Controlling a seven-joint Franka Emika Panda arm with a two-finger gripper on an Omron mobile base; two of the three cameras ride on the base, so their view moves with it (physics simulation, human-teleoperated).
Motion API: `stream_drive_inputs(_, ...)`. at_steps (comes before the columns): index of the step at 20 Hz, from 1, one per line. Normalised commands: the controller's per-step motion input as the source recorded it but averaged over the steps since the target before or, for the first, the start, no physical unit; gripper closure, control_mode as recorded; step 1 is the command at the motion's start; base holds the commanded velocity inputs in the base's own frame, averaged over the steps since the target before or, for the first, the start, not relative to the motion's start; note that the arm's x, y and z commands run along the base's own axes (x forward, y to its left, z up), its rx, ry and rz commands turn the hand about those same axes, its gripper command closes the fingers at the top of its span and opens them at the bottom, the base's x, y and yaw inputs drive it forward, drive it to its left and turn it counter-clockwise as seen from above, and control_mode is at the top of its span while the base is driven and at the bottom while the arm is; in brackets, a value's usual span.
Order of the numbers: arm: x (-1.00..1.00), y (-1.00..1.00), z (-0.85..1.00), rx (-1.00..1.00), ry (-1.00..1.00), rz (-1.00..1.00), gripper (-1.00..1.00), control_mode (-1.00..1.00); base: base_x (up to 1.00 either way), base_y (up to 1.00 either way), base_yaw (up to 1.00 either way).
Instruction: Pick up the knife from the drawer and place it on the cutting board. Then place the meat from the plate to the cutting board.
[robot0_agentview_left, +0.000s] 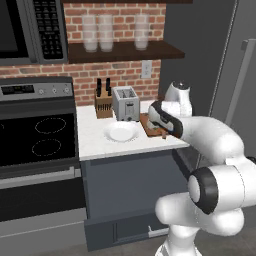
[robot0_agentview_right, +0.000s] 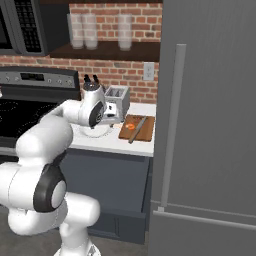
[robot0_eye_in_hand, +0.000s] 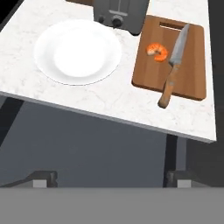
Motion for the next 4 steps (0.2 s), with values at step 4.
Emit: stream_drive_inputs(4,-0.92,0.42,1.00,0.00,-0.06,0.00,-1.00,-1.00,0.00,0.00,0.00)
